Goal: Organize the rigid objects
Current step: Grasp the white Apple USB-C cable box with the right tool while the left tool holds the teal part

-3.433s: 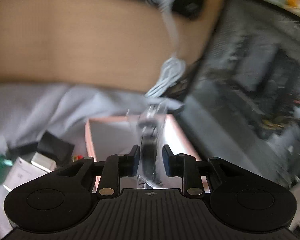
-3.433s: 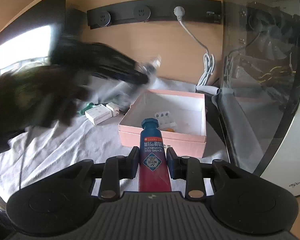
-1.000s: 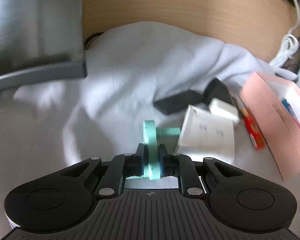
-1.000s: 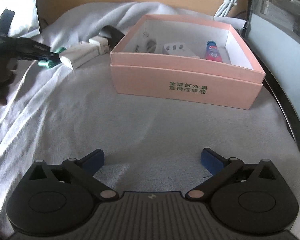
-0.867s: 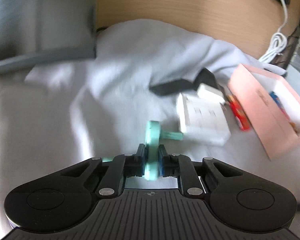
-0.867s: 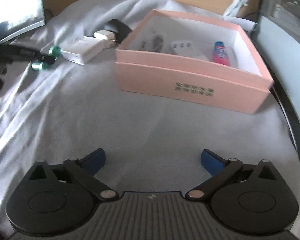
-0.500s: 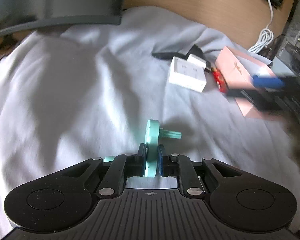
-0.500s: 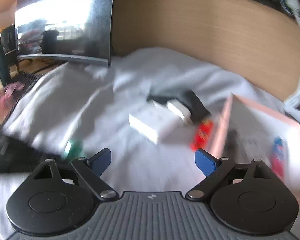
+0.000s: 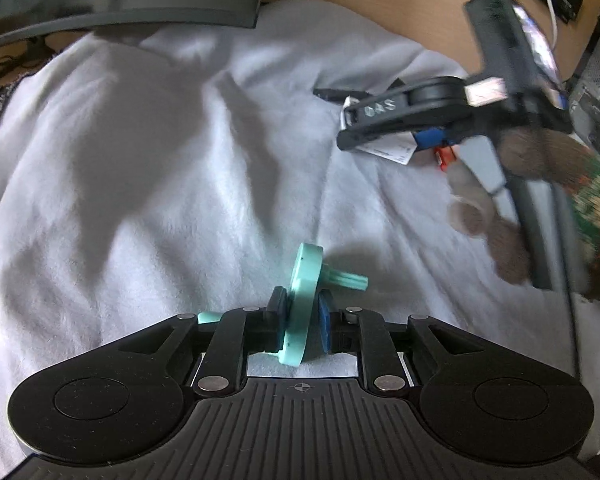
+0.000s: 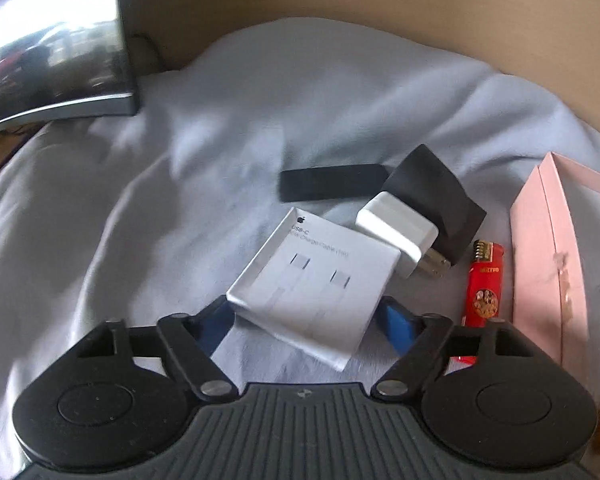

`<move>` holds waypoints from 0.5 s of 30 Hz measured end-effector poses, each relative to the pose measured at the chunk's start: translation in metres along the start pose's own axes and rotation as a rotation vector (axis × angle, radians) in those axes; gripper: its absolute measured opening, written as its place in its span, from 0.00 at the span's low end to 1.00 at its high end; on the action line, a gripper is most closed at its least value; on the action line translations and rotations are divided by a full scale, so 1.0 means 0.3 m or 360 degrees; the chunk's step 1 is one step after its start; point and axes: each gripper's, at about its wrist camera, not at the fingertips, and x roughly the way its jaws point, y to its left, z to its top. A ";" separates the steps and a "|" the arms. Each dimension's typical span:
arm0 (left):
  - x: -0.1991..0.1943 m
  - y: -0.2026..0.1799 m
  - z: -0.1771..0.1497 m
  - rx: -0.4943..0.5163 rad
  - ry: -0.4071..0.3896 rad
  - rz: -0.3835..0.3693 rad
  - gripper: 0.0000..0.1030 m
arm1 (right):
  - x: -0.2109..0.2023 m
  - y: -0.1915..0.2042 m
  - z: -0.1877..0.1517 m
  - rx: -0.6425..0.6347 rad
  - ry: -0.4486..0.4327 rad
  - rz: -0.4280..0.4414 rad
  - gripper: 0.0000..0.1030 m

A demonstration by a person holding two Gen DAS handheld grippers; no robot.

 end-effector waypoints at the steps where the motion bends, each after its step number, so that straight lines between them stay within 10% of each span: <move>1: 0.003 -0.002 0.002 0.0004 -0.0001 -0.0001 0.18 | -0.024 0.002 -0.011 -0.0032 -0.0010 0.0027 0.73; 7: 0.012 -0.006 -0.002 0.0054 -0.0008 -0.0056 0.23 | -0.258 0.029 -0.146 -0.0274 -0.0093 0.0164 0.71; 15: -0.003 -0.100 -0.045 0.0349 0.0048 -0.0184 0.30 | -0.469 -0.047 -0.430 -0.0480 -0.0157 0.0013 0.70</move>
